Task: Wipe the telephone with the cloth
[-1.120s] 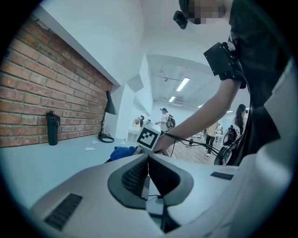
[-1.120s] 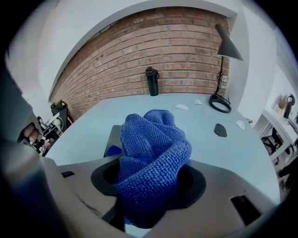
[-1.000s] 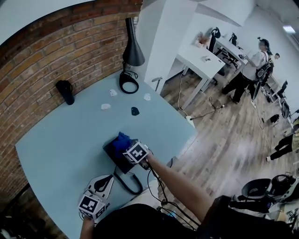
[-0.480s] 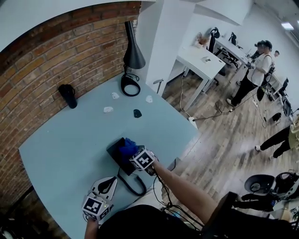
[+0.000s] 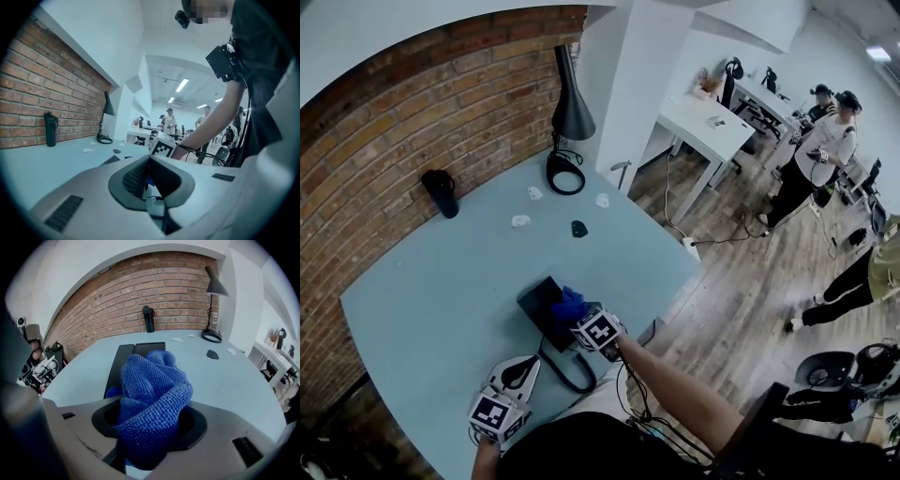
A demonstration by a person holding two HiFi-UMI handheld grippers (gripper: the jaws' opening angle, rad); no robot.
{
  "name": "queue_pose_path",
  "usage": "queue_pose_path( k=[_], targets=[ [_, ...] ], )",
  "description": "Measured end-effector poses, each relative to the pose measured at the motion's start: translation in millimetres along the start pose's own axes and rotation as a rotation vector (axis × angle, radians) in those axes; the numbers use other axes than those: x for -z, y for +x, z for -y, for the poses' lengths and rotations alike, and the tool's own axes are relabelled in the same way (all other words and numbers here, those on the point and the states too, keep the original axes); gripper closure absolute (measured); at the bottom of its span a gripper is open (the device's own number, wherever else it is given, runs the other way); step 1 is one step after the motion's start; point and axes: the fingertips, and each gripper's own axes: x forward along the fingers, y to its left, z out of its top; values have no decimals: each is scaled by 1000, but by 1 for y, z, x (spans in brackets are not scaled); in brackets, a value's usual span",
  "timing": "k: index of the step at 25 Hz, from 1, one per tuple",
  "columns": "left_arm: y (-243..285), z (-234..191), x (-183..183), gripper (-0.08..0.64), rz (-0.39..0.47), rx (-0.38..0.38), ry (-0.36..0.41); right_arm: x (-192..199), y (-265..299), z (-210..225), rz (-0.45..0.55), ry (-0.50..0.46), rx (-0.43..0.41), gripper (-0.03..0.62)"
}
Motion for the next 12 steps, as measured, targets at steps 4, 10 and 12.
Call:
queue_pose_path(
  k=[4, 10, 12],
  targets=[
    [2, 3, -1, 560, 3, 11, 4, 10, -3, 0, -9, 9, 9, 353],
    [-1, 5, 0, 560, -3, 10, 6, 22, -4, -4, -16, 27, 13, 353],
    [0, 6, 1, 560, 3, 11, 6, 25, -6, -3, -14, 29, 21, 353]
  ],
)
